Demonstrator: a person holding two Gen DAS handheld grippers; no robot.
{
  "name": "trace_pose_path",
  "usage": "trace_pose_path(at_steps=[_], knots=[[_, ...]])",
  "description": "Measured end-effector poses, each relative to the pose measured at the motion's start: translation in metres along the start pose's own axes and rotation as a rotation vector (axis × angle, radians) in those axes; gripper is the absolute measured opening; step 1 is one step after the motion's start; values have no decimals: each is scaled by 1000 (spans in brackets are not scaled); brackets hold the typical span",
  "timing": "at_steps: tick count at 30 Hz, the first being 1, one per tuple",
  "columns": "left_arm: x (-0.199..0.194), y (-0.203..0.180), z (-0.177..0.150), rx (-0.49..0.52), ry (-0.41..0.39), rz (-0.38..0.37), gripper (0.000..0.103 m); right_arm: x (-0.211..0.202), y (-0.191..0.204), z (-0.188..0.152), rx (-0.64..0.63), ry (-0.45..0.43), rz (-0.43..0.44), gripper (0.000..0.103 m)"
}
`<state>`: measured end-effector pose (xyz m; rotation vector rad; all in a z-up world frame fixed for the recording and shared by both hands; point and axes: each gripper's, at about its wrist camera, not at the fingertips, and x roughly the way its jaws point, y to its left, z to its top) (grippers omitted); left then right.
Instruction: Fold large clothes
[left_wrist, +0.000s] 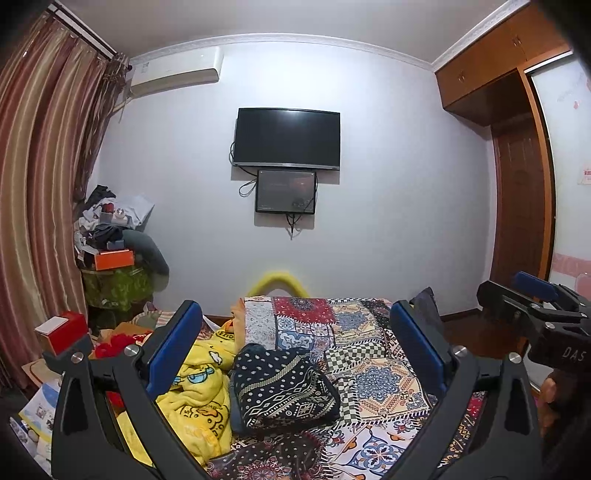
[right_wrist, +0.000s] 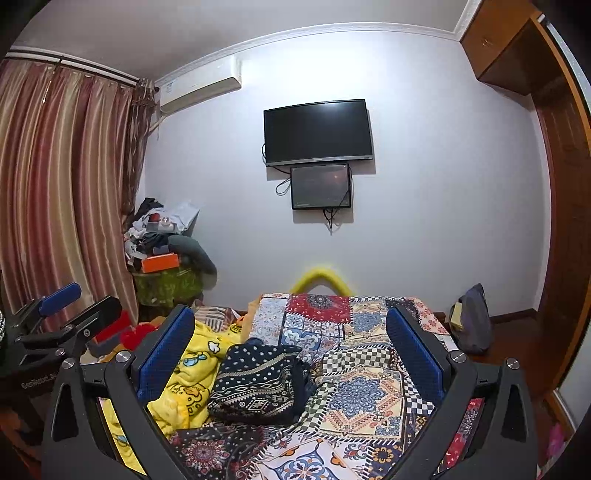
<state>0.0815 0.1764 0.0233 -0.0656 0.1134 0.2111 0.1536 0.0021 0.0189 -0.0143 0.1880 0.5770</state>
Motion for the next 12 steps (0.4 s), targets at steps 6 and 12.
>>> trace_pose_path(at_steps=[6, 12], knots=[[-1, -1, -1, -1, 0, -3, 102, 1, 3, -1, 2, 2, -4, 103], [-1, 0, -3, 4, 2, -14, 102, 2, 5, 0, 0, 5, -5, 103]])
